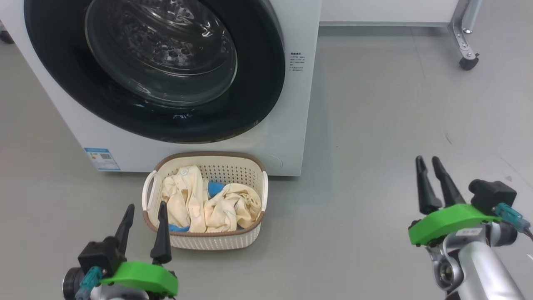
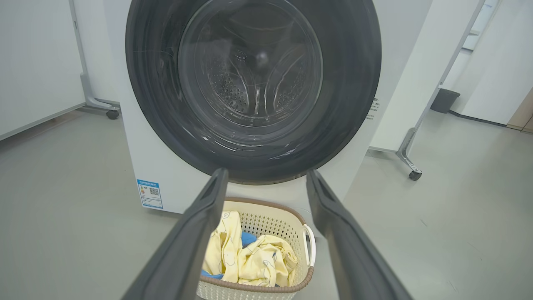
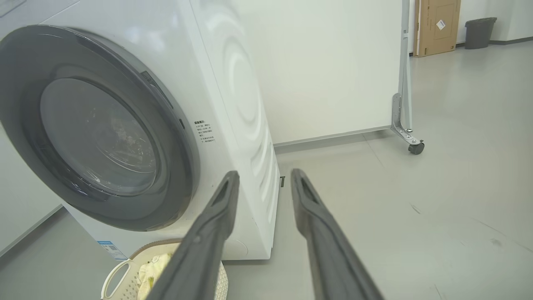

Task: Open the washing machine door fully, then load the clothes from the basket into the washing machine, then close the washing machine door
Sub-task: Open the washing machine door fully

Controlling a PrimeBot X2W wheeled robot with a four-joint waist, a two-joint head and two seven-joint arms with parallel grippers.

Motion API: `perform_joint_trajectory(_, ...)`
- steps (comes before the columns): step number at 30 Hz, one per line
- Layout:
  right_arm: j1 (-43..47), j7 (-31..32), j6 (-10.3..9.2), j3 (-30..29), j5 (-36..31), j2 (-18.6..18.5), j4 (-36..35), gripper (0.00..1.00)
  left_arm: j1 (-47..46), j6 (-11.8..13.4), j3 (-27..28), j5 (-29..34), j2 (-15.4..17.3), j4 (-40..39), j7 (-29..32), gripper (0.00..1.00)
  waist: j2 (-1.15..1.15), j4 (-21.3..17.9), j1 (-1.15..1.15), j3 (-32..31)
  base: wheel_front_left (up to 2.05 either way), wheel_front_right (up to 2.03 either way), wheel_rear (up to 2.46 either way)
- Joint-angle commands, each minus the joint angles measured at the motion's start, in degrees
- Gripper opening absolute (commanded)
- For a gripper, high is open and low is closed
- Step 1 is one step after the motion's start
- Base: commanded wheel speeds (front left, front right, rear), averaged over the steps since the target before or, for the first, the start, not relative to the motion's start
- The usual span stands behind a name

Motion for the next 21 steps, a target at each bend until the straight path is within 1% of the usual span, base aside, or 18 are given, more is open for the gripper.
perform_joint_trajectory(1, -2.2, -0.7, -0.17, 1.5, 0.3, -0.3, -2.2, 0.00, -1.8, 0.0, 2.2, 0.6, 0.5, -2.0, -0.8, 1.00, 0.00, 0.0, 0.00, 0.1, 0.00, 0.00, 0.00)
perform_joint_trajectory(5, -2.1, -0.7, -0.17, 1.9, 0.7, -0.3, -2.0, 0.00, -1.8, 0.0, 2.1, 0.6, 0.5, -2.1, -0.8, 1.00, 0.00, 0.2, 0.00, 0.3, 0.00, 0.00, 0.00)
perform_joint_trajectory(12, -2.9, -0.7, -0.17, 1.4, 4.4, -0.3, -1.4, 0.00, -2.5, 0.0, 1.8, 0.4, 0.6, -2.4, -0.8, 1.00, 0.00, 0.9, 0.00, 2.2, 0.00, 0.00, 0.00)
perform_joint_trajectory(14, -3.4, -0.7, -0.17, 1.1, 6.4, -0.3, -1.1, 0.00, -2.7, 0.0, 1.8, 0.4, 0.6, -2.5, -0.8, 1.00, 0.00, 1.1, 0.00, 2.9, 0.00, 0.00, 0.00)
perform_joint_trajectory(17, -4.3, -0.7, -0.17, 0.7, 14.0, -0.3, -0.7, 0.00, -3.2, 0.0, 1.6, 0.2, 0.5, -2.8, -0.8, 1.00, 0.00, 1.5, 0.00, 4.1, 0.00, 0.00, 0.00)
perform_joint_trajectory(21, -6.6, -0.6, -0.17, 0.9, 29.2, -0.3, 1.0, 0.00, -4.1, 0.0, 1.3, 0.2, 0.4, -3.2, -0.8, 1.00, 0.00, 2.2, 0.00, 5.9, 0.00, 0.00, 0.00)
